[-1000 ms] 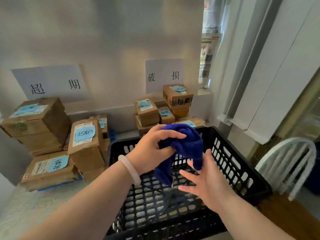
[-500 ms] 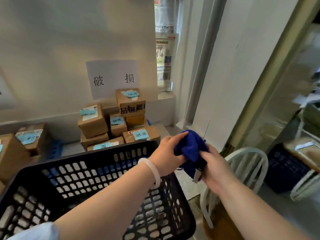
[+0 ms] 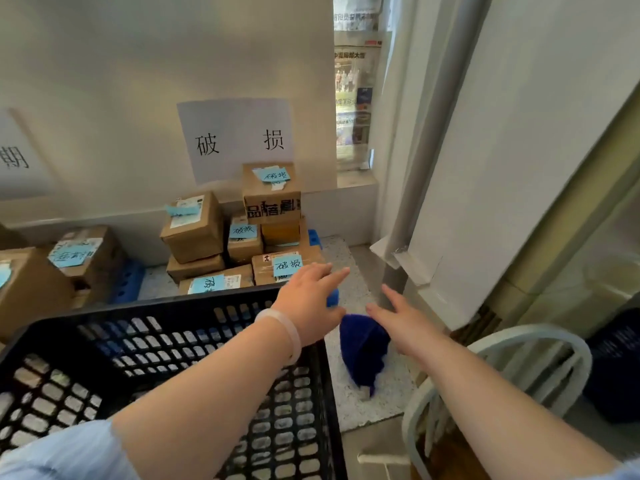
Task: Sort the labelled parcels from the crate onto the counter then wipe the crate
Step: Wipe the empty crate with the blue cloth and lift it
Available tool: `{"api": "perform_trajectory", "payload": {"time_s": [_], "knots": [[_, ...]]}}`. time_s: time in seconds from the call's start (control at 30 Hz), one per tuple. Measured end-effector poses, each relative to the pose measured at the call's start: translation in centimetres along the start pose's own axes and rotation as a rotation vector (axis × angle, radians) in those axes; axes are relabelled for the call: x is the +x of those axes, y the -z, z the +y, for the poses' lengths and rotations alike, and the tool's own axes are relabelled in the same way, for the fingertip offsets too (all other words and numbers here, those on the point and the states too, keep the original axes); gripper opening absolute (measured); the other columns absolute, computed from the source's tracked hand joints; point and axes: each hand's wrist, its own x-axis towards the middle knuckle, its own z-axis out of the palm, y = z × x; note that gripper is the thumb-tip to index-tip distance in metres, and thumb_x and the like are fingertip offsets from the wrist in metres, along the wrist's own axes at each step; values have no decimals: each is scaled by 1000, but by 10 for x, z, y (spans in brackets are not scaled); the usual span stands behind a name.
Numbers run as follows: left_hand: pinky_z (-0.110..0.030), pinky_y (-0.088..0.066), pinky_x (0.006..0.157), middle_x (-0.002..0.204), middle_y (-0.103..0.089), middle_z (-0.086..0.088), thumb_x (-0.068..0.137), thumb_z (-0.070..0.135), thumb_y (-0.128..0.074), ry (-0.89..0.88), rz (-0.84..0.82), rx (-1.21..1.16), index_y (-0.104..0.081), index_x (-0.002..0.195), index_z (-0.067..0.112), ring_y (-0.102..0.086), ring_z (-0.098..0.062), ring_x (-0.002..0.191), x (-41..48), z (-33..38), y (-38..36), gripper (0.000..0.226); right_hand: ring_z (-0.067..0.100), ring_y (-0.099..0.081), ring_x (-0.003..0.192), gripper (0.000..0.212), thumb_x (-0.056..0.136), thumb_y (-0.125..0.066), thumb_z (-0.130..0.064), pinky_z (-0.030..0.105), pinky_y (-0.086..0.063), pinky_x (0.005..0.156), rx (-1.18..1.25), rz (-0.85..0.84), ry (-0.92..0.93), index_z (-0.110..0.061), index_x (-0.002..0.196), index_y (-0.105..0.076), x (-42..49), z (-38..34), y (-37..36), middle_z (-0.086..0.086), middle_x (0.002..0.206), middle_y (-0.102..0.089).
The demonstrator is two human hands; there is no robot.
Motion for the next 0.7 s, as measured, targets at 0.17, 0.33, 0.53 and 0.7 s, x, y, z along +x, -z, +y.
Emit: {"api": "perform_trajectory", "payload": {"time_s": [0.17,0.33,0.53,0.7], "knots": [[-32,-11,119,161,-15,12,94,49,-55,193,27,26,-18,153,43,-9,-12,148,-73,-62,6,70,17,-36,141,71,94,-60,-44,33,-32,114,90,-221,42,-37,153,-22,-38,15,-57,-5,158,-29],[-37,-19,120,161,-19,8,91,48,-60,518,88,-54,-22,152,42,-16,-17,148,-150,-142,28,72,10,-47,129,80,93,-65,-36,27,-40,106,23,-323,75,-39,153,-12,-69,13,-90,-16,145,-41],[-40,-27,117,159,-24,3,92,45,-62,749,168,-37,-28,152,36,-23,-22,146,-225,-213,54,70,22,-30,145,91,96,-62,-30,33,-29,112,-112,-212,51,-29,157,5,-85,0,-105,-2,162,-19],[-42,-27,117,158,-27,-2,90,51,-58,827,156,31,-28,153,32,-25,-25,145,-266,-266,65,72,25,-26,146,88,96,-63,-22,37,-25,115,-149,-96,25,-27,158,-1,-94,6,-120,1,163,-17]]}}
